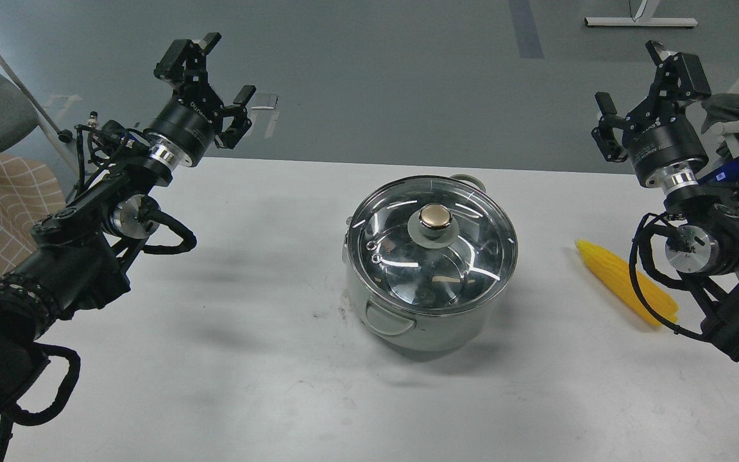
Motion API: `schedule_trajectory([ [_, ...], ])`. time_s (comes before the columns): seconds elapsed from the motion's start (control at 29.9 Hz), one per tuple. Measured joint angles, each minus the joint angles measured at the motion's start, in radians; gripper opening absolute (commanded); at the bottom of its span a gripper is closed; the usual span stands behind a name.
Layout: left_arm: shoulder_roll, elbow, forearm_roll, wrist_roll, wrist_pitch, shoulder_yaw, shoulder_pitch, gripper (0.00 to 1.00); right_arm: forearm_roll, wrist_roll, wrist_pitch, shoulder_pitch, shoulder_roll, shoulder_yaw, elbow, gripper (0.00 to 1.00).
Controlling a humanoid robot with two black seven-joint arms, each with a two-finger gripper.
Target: Open pot and put corn in
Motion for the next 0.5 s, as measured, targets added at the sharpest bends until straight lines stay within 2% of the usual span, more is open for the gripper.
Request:
schedule_trajectory([
  [0.2,0.017,-0.034,0.001,-0.003,0.0,-0.017,0.006,0.98,-0.002,0.0,-0.007,0.002,-0.006,-0.005,-0.003,1.0],
  [0.5,0.018,-0.021,0.006,-0.003,0.0,-0.012,-0.006,0.98,-0.012,0.0,-0.015,0.014,-0.024,-0.01,-0.036,1.0],
])
